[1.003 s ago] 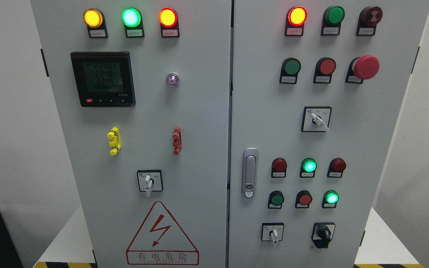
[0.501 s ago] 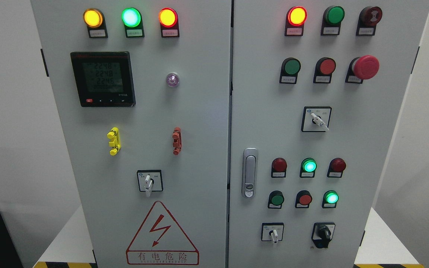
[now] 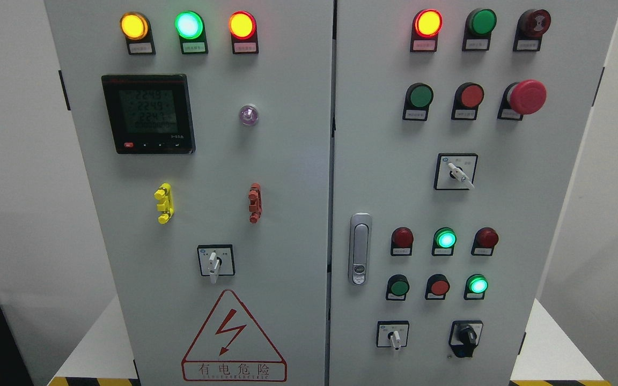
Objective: Turn on light switch 1
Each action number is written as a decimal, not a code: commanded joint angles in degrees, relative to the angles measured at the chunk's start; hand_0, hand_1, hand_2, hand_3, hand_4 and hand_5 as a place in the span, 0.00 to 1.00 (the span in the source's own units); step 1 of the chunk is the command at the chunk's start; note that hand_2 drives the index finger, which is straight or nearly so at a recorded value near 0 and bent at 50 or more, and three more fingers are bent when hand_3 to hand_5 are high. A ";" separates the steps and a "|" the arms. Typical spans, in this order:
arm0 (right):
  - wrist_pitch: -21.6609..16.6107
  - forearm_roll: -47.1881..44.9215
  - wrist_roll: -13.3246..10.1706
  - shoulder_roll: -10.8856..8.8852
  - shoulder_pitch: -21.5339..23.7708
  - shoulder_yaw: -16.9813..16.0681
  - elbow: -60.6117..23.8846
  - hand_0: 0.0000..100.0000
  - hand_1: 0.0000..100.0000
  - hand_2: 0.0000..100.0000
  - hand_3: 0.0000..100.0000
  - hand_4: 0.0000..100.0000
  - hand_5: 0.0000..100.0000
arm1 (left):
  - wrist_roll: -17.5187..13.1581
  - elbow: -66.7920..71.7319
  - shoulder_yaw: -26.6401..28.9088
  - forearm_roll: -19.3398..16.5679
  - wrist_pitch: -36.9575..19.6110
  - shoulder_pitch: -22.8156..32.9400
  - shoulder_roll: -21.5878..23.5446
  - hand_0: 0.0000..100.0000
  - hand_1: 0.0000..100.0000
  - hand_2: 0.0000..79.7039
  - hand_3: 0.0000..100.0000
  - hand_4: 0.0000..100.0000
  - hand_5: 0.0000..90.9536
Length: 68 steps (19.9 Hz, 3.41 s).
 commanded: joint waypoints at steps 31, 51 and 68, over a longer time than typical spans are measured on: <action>-0.01 0.00 0.07 0.04 0.00 0.03 0.00 0.00 0.00 0.00 0.00 0.00 0.00 | 11.20 -59.66 -10.71 -6.02 22.28 -2.63 -1.62 0.12 0.61 0.64 1.00 1.00 0.95; -0.01 0.00 0.07 0.04 0.00 0.03 0.00 0.00 0.00 0.00 0.00 0.00 0.00 | 16.91 -60.54 -10.71 -6.02 30.27 -6.41 -2.76 0.09 0.62 0.65 1.00 1.00 0.95; -0.01 0.00 0.07 0.04 0.00 0.03 0.00 0.00 0.00 0.00 0.00 0.00 0.00 | 20.69 -61.60 -10.10 -6.37 36.51 -13.35 -4.17 0.08 0.64 0.66 1.00 1.00 0.96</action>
